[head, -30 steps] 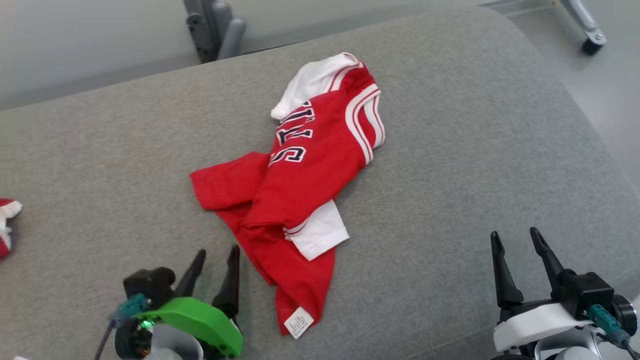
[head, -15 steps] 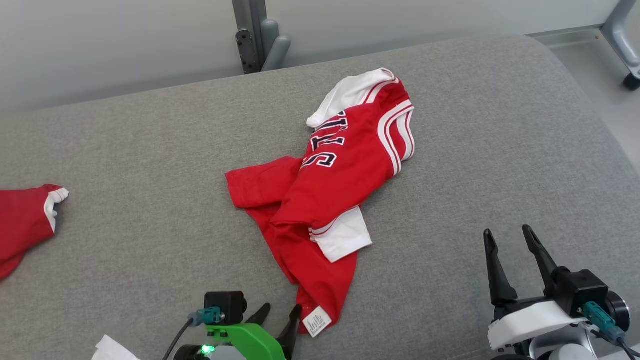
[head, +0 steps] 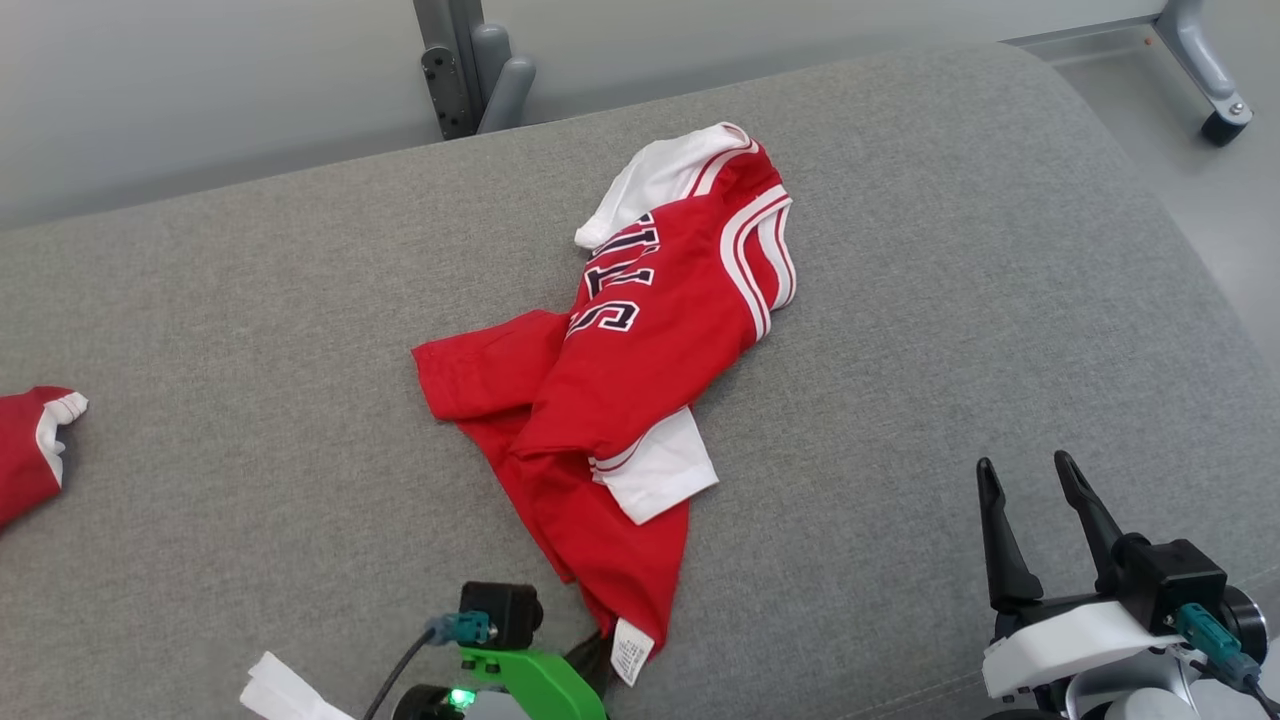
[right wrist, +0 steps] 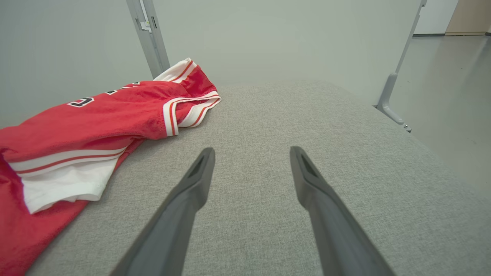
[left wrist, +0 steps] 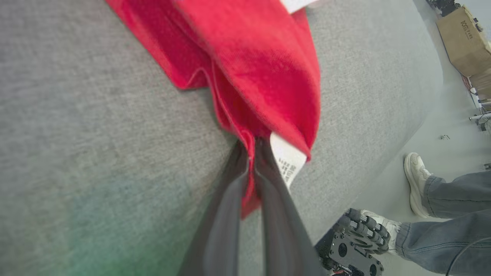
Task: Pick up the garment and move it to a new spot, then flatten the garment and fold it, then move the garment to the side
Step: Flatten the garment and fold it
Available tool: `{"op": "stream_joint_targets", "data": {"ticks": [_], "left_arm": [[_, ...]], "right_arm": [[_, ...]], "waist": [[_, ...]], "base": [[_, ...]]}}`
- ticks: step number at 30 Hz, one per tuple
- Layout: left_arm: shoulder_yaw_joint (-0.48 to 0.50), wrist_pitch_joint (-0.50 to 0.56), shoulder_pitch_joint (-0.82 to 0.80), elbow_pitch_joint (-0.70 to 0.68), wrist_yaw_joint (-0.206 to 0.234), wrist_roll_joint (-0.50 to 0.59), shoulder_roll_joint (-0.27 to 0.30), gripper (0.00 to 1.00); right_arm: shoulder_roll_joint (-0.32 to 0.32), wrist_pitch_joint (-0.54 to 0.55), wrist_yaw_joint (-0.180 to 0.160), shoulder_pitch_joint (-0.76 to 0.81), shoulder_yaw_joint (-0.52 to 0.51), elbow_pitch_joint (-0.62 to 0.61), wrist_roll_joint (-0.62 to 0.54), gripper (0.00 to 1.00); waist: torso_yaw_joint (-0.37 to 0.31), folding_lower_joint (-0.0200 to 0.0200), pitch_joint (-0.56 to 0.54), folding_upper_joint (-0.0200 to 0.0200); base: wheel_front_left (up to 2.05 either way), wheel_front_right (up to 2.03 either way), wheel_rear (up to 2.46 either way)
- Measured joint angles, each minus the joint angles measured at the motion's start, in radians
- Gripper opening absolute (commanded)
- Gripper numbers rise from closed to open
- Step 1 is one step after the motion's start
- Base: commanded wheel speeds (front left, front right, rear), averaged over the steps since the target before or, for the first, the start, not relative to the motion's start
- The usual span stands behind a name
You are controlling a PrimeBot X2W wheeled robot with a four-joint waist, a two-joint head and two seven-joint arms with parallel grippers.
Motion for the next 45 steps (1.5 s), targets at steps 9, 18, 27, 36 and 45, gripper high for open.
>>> {"op": "stream_joint_targets", "data": {"ticks": [9, 18, 27, 36, 45], "left_arm": [[0.026, -0.071, 0.009, -0.031, 0.032, 0.031, 0.061, 0.00], [0.160, -0.131, 0.170, -0.300, 0.258, 0.049, 0.335, 0.00], [0.142, -0.176, 0.204, -0.300, 0.385, 0.129, 0.333, 1.00], [0.066, -0.090, 0.122, -0.582, 0.321, 0.135, 0.302, 1.00], [-0.025, 0.031, -0.015, -0.261, 0.204, 0.103, 0.154, 1.00]], "right_arm": [[0.000, 0.000, 0.000, 0.000, -0.010, 0.006, 0.003, 1.00], [0.000, 0.000, 0.000, 0.022, -0.016, 0.011, 0.006, 1.00], [0.000, 0.000, 0.000, 0.018, 0.006, 0.024, 0.002, 1.00], [0.000, 0.000, 0.000, 0.036, -0.001, 0.028, -0.018, 1.00], [0.001, 0.000, 0.000, 0.002, 0.028, 0.025, 0.000, 1.00]], "waist": [[0.020, 0.0000, -0.009, 0.0000], [0.059, 0.0000, -0.034, 0.0000], [0.086, 0.0000, -0.047, 0.0000], [0.067, 0.0000, -0.067, 0.0000], [0.008, 0.0000, -0.051, 0.0000]], "base": [[0.00, 0.00, 0.00], [0.00, 0.00, 0.00], [0.00, 0.00, 0.00], [0.00, 0.00, 0.00], [0.00, 0.00, 0.00]]}}
